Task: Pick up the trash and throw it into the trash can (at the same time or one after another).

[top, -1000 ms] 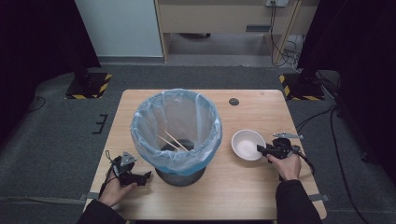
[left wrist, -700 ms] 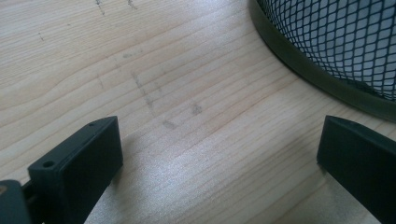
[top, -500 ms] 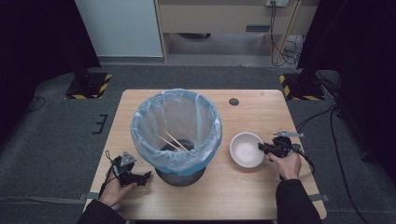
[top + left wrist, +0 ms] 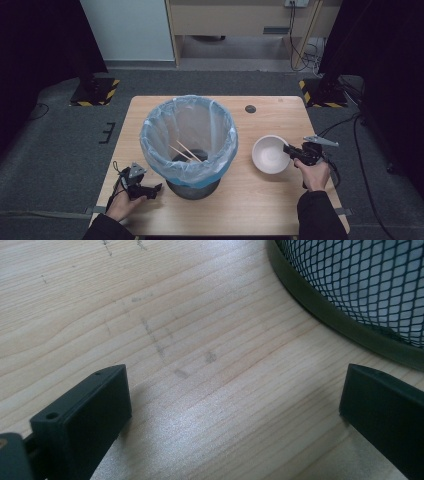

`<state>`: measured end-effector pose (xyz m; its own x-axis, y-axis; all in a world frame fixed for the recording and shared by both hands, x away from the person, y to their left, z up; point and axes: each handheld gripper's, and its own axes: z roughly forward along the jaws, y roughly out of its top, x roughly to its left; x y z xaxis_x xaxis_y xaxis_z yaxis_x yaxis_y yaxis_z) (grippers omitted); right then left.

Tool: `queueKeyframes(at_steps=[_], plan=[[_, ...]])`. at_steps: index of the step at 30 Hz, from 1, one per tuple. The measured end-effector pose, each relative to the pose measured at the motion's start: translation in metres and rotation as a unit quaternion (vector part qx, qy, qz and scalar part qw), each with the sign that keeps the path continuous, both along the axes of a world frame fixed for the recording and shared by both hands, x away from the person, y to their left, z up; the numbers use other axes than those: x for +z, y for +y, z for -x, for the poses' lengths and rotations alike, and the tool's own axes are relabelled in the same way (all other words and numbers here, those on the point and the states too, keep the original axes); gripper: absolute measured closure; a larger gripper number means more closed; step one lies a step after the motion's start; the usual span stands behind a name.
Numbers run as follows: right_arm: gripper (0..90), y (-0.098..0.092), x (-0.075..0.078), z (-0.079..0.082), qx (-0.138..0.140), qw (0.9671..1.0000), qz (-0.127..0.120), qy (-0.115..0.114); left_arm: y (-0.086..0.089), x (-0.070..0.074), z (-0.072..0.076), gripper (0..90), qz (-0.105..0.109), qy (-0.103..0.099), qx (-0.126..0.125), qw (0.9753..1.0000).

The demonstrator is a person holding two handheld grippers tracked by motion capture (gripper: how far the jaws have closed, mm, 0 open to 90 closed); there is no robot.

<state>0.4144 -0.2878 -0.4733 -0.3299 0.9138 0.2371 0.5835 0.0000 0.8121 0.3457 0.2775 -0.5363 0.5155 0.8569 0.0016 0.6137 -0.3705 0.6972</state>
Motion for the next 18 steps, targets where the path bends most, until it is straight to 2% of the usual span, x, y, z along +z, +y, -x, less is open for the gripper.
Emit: queueKeyframes(at_steps=[9, 13, 18], plan=[[84.0, -0.009, 0.021, 0.006, -0.022, 0.9981, -0.027, -0.050, 0.000, 0.000, 0.000, 0.0, 0.000, 0.000, 0.000, 1.0000], [84.0, -0.013, 0.030, 0.009, -0.037, 0.9952, -0.045, -0.078, 0.000, 0.000, 0.000, 0.0, 0.000, 0.000, 0.000, 1.0000], [84.0, -0.015, 0.040, 0.012, -0.043, 0.9922, -0.061, -0.100, 0.000, 0.000, 0.000, 0.0, 0.000, 0.000, 0.000, 1.0000]])
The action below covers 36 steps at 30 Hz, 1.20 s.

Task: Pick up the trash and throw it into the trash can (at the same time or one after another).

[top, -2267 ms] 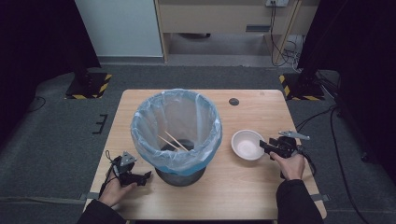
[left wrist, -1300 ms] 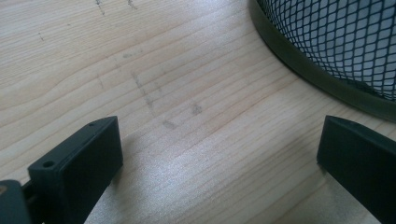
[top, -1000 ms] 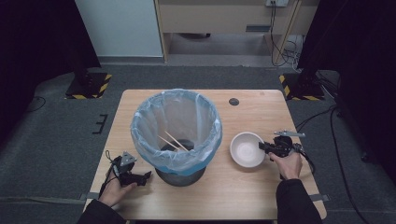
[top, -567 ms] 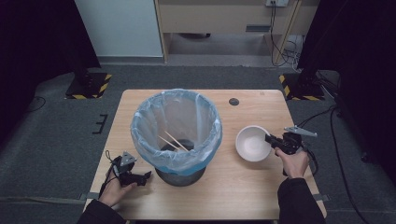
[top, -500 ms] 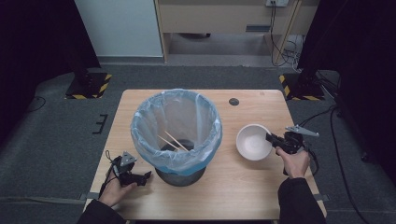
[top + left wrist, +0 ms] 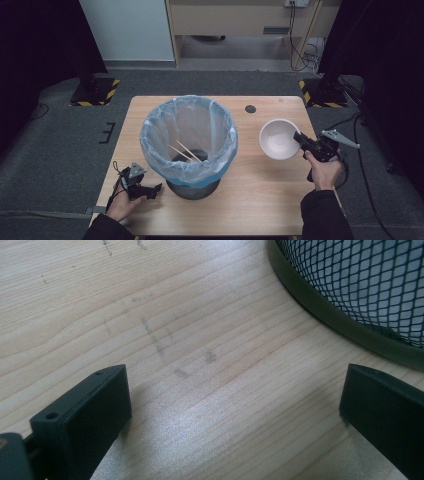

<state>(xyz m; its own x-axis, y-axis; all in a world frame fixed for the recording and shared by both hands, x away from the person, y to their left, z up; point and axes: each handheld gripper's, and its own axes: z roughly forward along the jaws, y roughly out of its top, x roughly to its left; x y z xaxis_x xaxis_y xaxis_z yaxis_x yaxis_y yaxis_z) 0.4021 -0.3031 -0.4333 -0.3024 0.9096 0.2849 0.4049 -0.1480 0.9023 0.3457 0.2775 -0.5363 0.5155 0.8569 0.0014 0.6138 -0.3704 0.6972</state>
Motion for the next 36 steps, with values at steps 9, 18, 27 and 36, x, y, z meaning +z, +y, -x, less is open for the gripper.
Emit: queueKeyframes(at_steps=[9, 18, 27, 36], plan=[[84.0, -0.002, 0.018, 0.007, -0.003, 0.9991, -0.020, -0.036, 0.000, 0.000, 0.000, 0.0, 0.000, 0.000, 0.000, 1.0000], [84.1, 0.000, 0.036, 0.013, -0.003, 0.9960, -0.043, -0.078, 0.000, 0.000, 0.000, 0.0, 0.000, 0.000, 0.000, 1.0000], [84.1, 0.004, 0.053, 0.020, 0.008, 0.9916, -0.063, -0.113, 0.000, 0.000, 0.000, 0.0, 0.000, 0.000, 0.000, 1.0000], [84.1, 0.009, 0.069, 0.026, 0.021, 0.9867, -0.078, -0.141, 0.000, 0.000, 0.000, 0.0, 0.000, 0.000, 0.000, 1.0000]])
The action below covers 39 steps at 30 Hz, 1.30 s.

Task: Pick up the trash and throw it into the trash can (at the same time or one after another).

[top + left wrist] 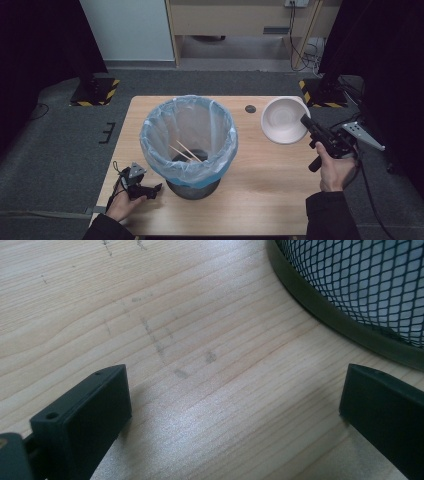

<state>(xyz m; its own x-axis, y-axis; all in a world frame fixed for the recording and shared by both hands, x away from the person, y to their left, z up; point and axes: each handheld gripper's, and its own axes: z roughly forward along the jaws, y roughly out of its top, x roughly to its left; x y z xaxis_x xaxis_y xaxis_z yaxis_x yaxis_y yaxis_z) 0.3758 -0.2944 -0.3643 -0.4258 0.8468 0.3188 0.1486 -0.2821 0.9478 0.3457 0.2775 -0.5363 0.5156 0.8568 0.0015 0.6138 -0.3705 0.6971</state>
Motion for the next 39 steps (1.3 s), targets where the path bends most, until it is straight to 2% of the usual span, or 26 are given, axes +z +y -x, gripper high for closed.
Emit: queueKeyframes(at_steps=[11, 27, 39], plan=[[84.1, 0.004, 0.019, 0.006, 0.008, 0.9989, -0.022, -0.040, 0.000, 0.000, 0.000, 0.0, 0.000, 0.000, 0.000, 1.0000], [84.1, 0.007, 0.046, 0.014, 0.008, 0.9942, -0.062, -0.087, 0.000, 0.000, 0.000, 0.0, 0.000, 0.000, 0.000, 1.0000], [84.1, 0.010, 0.065, 0.008, 0.016, 0.9897, -0.111, -0.090, 0.000, 0.000, 0.000, 0.0, 0.000, 0.000, 0.000, 1.0000]])
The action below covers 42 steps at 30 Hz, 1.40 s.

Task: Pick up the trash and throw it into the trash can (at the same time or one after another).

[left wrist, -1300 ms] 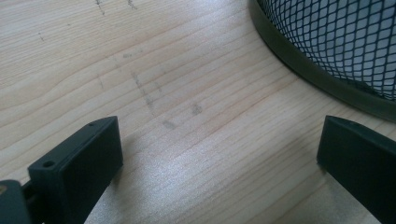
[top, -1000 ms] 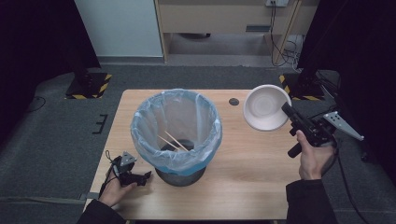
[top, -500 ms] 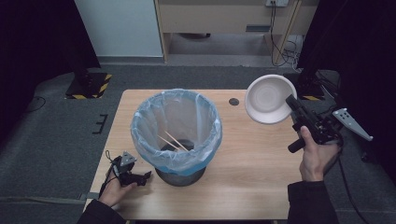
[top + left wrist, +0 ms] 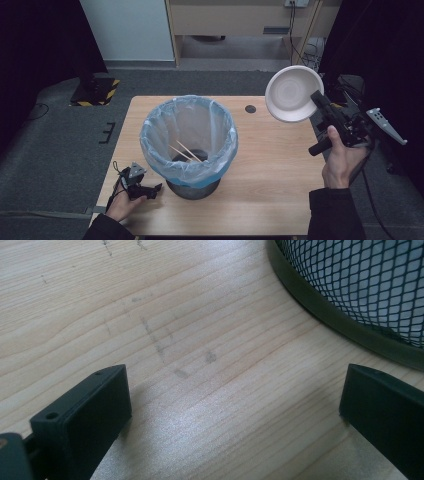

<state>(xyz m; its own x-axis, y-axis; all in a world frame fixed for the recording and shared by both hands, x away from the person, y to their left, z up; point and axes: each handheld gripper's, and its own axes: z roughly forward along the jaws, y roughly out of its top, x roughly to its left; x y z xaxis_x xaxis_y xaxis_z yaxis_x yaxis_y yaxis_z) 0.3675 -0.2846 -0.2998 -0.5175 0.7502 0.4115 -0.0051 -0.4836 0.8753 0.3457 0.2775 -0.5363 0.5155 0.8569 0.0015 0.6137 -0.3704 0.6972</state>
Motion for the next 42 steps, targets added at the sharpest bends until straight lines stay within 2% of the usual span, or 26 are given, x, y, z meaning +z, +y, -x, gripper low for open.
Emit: queueKeyframes(at_steps=[6, 14, 24, 42], plan=[[84.1, 0.008, 0.009, -0.002, 0.013, 0.9999, -0.005, -0.007, 0.000, 0.000, 0.000, 0.0, 0.000, 0.000, 0.000, 1.0000], [84.1, 0.022, 0.024, -0.003, 0.024, 0.9995, 0.003, -0.019, 0.000, 0.000, 0.000, 0.0, 0.000, 0.000, 0.000, 1.0000], [84.1, 0.044, 0.035, -0.006, 0.042, 0.9987, 0.015, -0.026, 0.000, 0.000, 0.000, 0.0, 0.000, 0.000, 0.000, 1.0000], [84.1, 0.085, 0.040, -0.014, 0.080, 0.9956, 0.040, -0.027, 0.000, 0.000, 0.000, 0.0, 0.000, 0.000, 0.000, 1.0000]])
